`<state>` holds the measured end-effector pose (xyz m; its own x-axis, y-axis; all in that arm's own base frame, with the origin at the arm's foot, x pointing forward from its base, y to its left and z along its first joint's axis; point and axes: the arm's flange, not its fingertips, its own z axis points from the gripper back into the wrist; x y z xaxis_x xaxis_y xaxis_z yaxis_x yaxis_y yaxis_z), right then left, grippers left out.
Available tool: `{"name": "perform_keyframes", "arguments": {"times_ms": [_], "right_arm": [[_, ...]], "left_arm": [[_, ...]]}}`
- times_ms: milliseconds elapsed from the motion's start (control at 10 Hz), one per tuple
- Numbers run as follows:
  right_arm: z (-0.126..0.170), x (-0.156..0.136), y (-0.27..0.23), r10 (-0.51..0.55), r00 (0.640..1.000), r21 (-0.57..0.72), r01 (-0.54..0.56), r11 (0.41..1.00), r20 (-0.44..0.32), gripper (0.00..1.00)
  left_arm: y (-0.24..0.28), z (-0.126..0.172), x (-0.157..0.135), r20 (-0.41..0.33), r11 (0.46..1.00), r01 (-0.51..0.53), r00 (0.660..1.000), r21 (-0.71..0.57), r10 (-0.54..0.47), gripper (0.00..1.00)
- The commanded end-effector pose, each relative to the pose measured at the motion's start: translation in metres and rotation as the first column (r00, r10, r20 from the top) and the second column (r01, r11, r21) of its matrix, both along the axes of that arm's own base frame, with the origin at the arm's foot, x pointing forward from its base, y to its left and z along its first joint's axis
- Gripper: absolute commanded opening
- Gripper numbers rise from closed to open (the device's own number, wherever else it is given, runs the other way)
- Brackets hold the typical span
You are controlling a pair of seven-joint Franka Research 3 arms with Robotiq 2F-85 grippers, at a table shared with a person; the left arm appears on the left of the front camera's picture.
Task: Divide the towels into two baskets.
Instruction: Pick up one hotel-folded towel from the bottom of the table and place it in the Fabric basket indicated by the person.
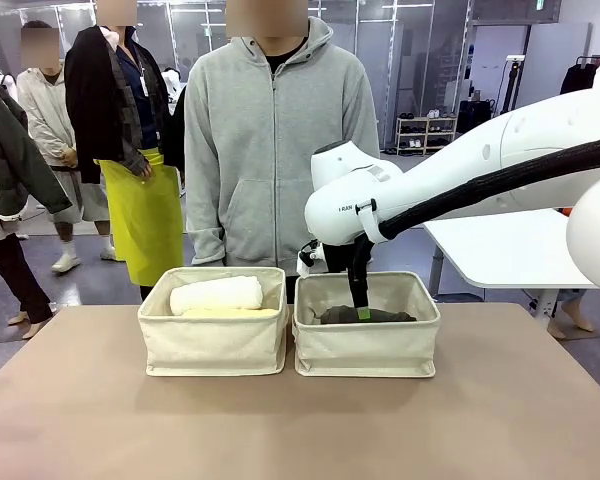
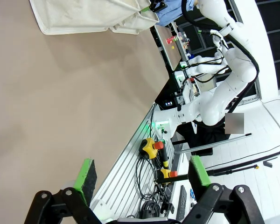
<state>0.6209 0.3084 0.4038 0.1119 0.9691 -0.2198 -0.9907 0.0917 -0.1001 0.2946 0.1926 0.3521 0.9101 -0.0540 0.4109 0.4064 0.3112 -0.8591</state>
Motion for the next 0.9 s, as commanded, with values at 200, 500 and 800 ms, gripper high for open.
{"name": "perform_keyframes", "arguments": {"times_ms": [200, 500, 800], "right_arm": [[0.047, -0.050, -0.051, -0.029, 0.997, 0.104, 0.037, 0.994, -0.074, 1.00], [0.069, -0.093, -0.113, -0.090, 0.983, 0.255, 0.129, 0.958, -0.159, 1.00], [0.099, -0.123, -0.201, -0.221, 0.937, 0.457, 0.328, 0.827, -0.272, 1.00]], "left_arm": [[0.001, 0.003, -0.004, 0.008, 1.000, 0.003, 1.000, 0.006, -0.003, 1.00], [0.001, 0.003, -0.004, 0.008, 1.000, 0.003, 1.000, 0.006, -0.003, 1.00], [0.001, 0.003, -0.004, 0.008, 1.000, 0.003, 1.000, 0.006, -0.003, 1.00]]}}
